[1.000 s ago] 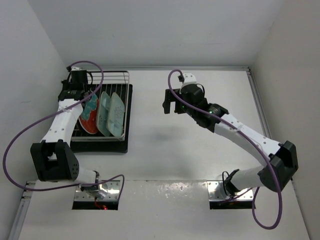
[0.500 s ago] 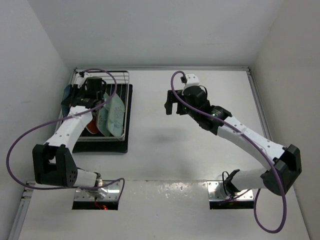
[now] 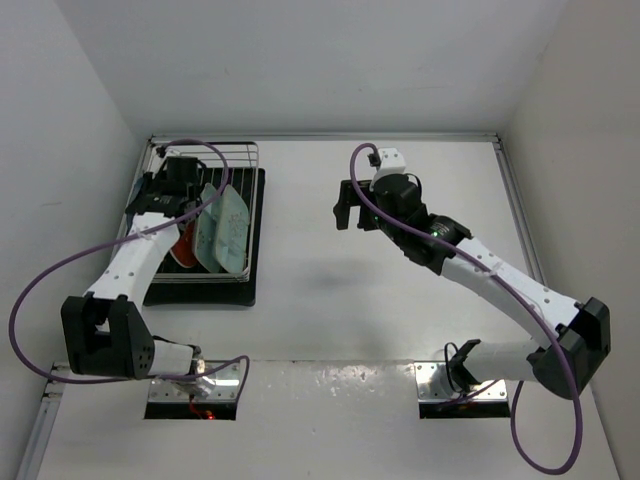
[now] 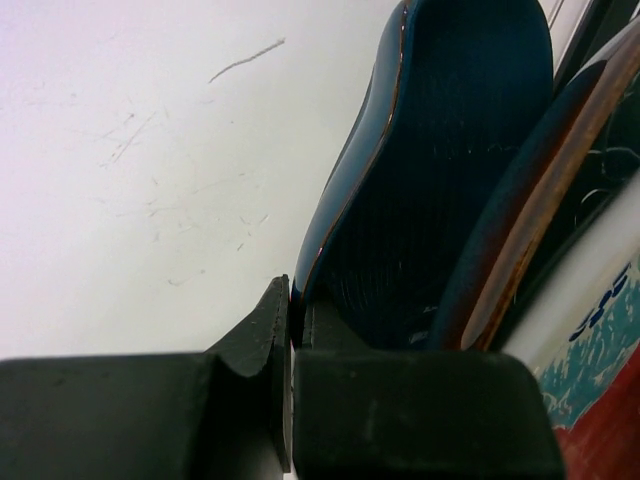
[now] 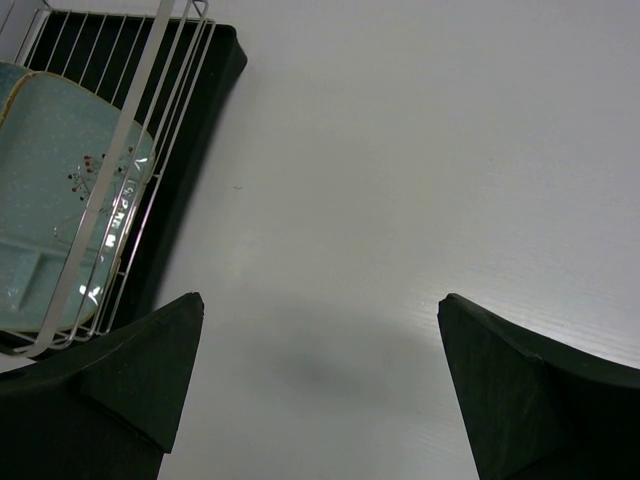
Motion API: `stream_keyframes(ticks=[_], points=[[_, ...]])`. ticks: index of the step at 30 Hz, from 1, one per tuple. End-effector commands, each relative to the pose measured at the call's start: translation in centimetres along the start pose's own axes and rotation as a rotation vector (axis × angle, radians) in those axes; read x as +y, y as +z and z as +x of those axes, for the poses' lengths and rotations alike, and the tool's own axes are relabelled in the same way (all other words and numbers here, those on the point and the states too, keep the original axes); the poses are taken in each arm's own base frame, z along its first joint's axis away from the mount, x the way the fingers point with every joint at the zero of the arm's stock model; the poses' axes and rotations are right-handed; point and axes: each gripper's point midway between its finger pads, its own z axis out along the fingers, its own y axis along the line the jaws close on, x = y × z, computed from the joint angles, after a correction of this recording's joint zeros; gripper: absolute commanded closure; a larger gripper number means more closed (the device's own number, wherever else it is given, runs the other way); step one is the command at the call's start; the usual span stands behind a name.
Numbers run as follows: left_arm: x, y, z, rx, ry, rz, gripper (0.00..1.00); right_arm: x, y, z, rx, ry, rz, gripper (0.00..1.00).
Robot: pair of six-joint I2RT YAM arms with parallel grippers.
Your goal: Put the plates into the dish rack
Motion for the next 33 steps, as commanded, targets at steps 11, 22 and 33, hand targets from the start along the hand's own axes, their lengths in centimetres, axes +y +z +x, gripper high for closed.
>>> stream_keyframes(ticks=[11,22,33], points=[[-5.9,2.2,1.6,0.05,-0.027,0.206,0.96,0.2,-1.0,-1.0,-0.047,-0.002,-0.001,0.0],[-4.7,2.4,0.7,0.06,-0.036,0.217,0.68,0.4,-1.1,-1.2,-0.05,-0.03,0.0,0.0],[-2.3,1.5,-2.1,0.022,-0.071,0.203,0.54,1.2,-0.7,-1.1,-0.038,-0.046,-0.024,0.0]])
